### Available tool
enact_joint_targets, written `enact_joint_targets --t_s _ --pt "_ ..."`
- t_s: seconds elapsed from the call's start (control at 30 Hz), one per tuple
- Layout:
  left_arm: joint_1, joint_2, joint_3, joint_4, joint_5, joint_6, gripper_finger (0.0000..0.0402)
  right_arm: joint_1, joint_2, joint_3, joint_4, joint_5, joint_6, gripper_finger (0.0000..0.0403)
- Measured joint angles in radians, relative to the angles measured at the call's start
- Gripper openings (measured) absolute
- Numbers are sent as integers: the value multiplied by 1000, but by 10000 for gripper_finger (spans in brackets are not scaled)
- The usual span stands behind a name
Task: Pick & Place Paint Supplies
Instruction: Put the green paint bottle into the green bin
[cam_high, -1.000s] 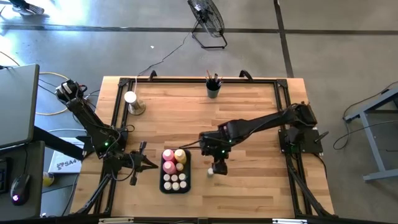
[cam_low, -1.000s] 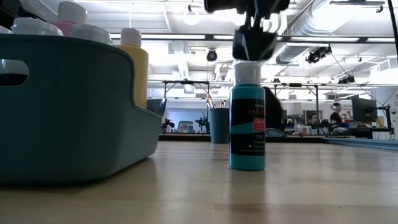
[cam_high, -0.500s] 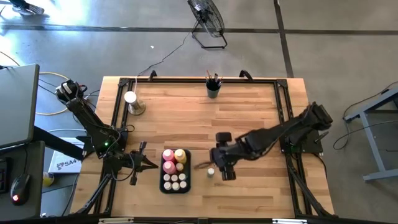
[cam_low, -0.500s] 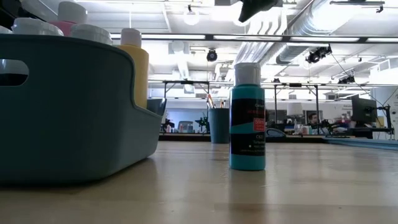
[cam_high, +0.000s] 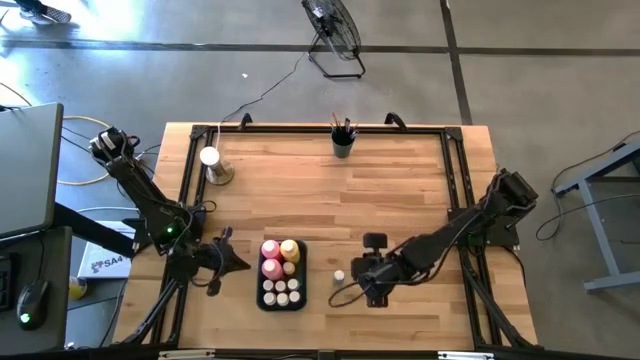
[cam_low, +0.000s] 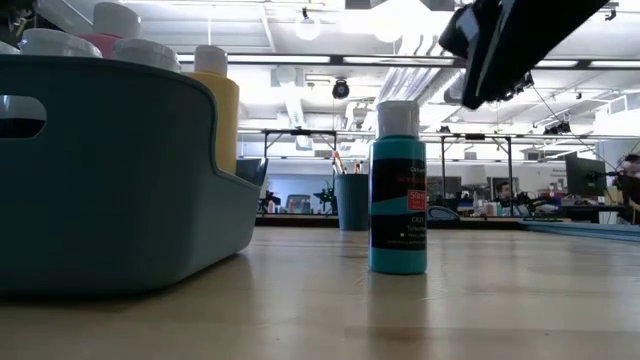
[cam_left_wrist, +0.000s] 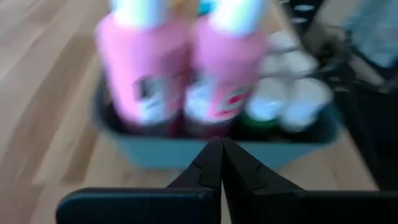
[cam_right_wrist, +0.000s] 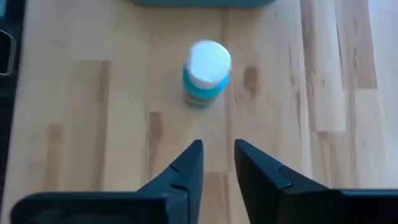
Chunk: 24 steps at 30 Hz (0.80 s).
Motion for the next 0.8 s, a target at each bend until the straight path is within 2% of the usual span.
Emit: enact_joint_targets --t_s 0.13,0.3,0.6,0.8 --pt "1 10 0 -158 -45 -191 0 42 0 0 31 53 4 64" --pt "1 49 0 -249 -24 -367 0 93 0 0 33 147 36 46" --pt "1 208 0 -159 -23 -373 0 144 0 0 36 317 38 38" --pt "2 292 0 -44 9 -320 0 140 0 0 58 345 35 38"
